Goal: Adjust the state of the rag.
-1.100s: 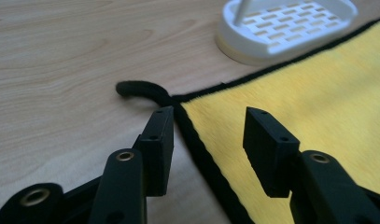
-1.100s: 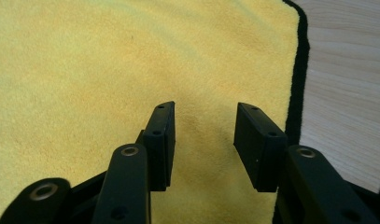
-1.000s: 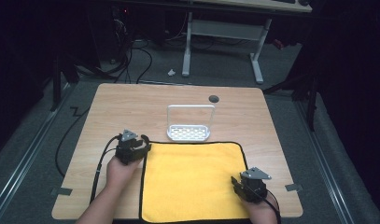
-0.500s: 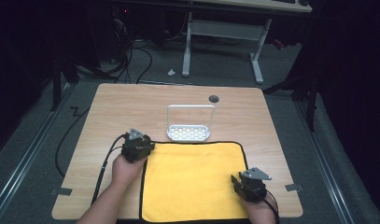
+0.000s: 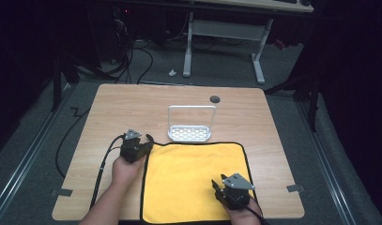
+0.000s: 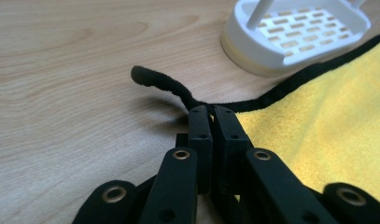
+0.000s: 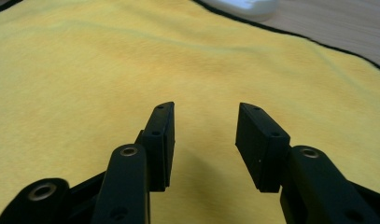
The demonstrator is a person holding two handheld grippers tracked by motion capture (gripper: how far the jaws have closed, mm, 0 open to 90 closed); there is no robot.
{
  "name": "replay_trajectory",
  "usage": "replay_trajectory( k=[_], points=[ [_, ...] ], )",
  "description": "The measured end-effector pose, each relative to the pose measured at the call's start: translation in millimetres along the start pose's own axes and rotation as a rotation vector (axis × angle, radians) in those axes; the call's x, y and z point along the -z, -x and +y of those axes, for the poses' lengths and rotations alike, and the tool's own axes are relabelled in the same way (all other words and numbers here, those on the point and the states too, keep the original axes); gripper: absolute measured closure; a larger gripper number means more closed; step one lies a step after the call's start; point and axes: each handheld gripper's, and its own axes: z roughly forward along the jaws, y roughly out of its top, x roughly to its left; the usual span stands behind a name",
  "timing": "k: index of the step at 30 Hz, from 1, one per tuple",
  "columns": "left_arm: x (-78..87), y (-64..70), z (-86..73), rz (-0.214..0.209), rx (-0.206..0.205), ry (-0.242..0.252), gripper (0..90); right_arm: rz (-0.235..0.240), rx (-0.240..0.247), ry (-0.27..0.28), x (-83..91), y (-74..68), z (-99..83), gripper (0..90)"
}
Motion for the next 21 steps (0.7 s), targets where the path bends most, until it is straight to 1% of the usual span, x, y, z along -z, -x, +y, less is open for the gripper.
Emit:
replay_trajectory(
  k=[2, 4, 5, 6, 7, 10, 13, 14, 15, 16, 17, 18, 19, 20, 21],
  points=[
    [1.1, -0.2, -0.5, 0.004, 0.003, 0.010, 86.4, 0.005, 0.013, -0.027, -5.3, -7.9, 0.7, 58.5],
    [1.1, 0.7, -0.3, 0.004, -0.009, 0.006, 86.6, 0.014, 0.021, -0.059, -10.5, -11.7, -0.1, 59.3],
    [1.1, -0.1, -0.2, 0.003, -0.009, 0.010, 86.6, 0.012, 0.030, -0.074, -12.8, -13.0, -0.8, 60.0],
    [1.2, -0.9, -0.1, 0.002, -0.005, 0.011, 86.6, 0.014, 0.030, -0.094, -15.0, -13.5, -1.4, 60.9],
    [1.4, -1.1, 0.1, 0.002, -0.003, 0.011, 86.6, 0.020, 0.028, -0.100, -16.7, -13.8, -1.9, 62.3],
    [2.4, -0.3, -0.2, 0.010, -0.017, 0.027, 86.8, 0.038, 0.013, -0.096, -20.7, -15.8, 0.7, 65.8],
    [6.2, -1.9, -0.4, 0.003, -0.005, 0.053, 86.8, 0.048, 0.014, -0.087, -25.9, -22.4, 4.5, 66.1],
    [7.3, -2.4, -0.2, 0.001, -0.008, 0.058, 86.8, 0.037, 0.019, -0.090, -26.4, -25.1, 6.7, 65.4],
    [8.5, -2.3, 0.0, 0.015, -0.031, 0.059, 86.8, 0.048, 0.033, -0.071, -24.8, -29.5, 9.0, 64.9],
    [9.5, -2.8, -0.2, 0.024, -0.045, 0.059, 86.9, 0.064, 0.047, -0.047, -21.6, -36.7, 11.7, 64.5],
    [10.0, -4.3, -0.6, 0.027, -0.044, 0.057, 86.9, 0.075, 0.075, -0.029, -18.5, -45.5, 15.2, 64.0],
    [10.0, -6.0, -1.2, 0.023, -0.033, 0.054, 86.8, 0.093, 0.093, -0.015, -15.7, -55.5, 18.4, 63.1],
    [9.9, -7.1, -1.8, 0.014, -0.023, 0.061, 86.8, 0.125, 0.107, -0.003, -14.7, -66.1, 21.0, 62.5],
    [10.4, -7.5, -2.8, 0.000, -0.026, 0.072, 86.8, 0.153, 0.127, -0.001, -15.2, -77.5, 22.8, 61.8],
    [11.0, -7.3, -3.4, -0.012, -0.033, 0.084, 86.7, 0.163, 0.148, -0.002, -15.6, -89.5, 23.9, 61.3]
  ],
)
